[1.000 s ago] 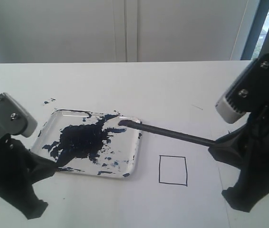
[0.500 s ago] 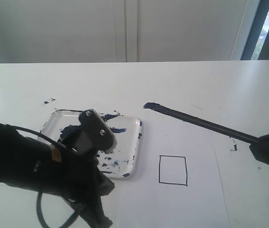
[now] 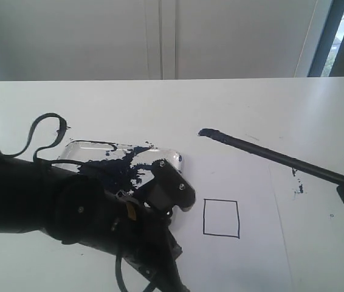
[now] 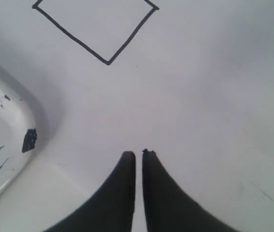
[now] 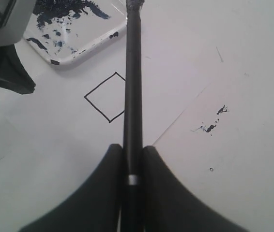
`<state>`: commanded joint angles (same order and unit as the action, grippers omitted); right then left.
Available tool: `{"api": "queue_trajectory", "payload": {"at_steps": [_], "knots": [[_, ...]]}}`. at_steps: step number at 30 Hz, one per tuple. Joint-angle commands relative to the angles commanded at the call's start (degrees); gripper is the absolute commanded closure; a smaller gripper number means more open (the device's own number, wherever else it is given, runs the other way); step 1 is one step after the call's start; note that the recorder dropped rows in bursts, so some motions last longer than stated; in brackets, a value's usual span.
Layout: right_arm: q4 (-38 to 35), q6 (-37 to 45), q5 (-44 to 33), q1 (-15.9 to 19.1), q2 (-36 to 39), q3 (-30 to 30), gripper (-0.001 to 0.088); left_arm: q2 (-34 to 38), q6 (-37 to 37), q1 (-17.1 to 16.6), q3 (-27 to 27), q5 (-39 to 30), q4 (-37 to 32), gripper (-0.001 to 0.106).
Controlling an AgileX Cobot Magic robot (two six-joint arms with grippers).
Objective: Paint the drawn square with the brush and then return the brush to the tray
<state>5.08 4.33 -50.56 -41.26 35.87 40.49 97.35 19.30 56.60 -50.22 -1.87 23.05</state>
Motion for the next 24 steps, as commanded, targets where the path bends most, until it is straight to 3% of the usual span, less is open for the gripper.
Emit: {"api": "queue_trajectory", "payload": {"at_steps": [2,5,12,24], "knots": [[0.11,0.00,0.00,0.00,-0.03,0.00,0.0868,1.40,0.00,0.36,-1.12,0.13,0.00,0.064],[0.14,0.00,0.23,0.00,-0.03,0.00,0.0868,3.34,0.12,1.31,-2.62,0.01,0.00,0.055],[1.06,0.00,0.52,0.00,-0.03,0.00,0.0868,6.08,-1.10,1.96,-4.14,-2.52,0.00,0.055],[1.06,0.00,0.52,0.00,-0.03,0.00,0.0868,6.07,-15.90,0.67,-5.20,-4.19,0.24,0.057]]}}
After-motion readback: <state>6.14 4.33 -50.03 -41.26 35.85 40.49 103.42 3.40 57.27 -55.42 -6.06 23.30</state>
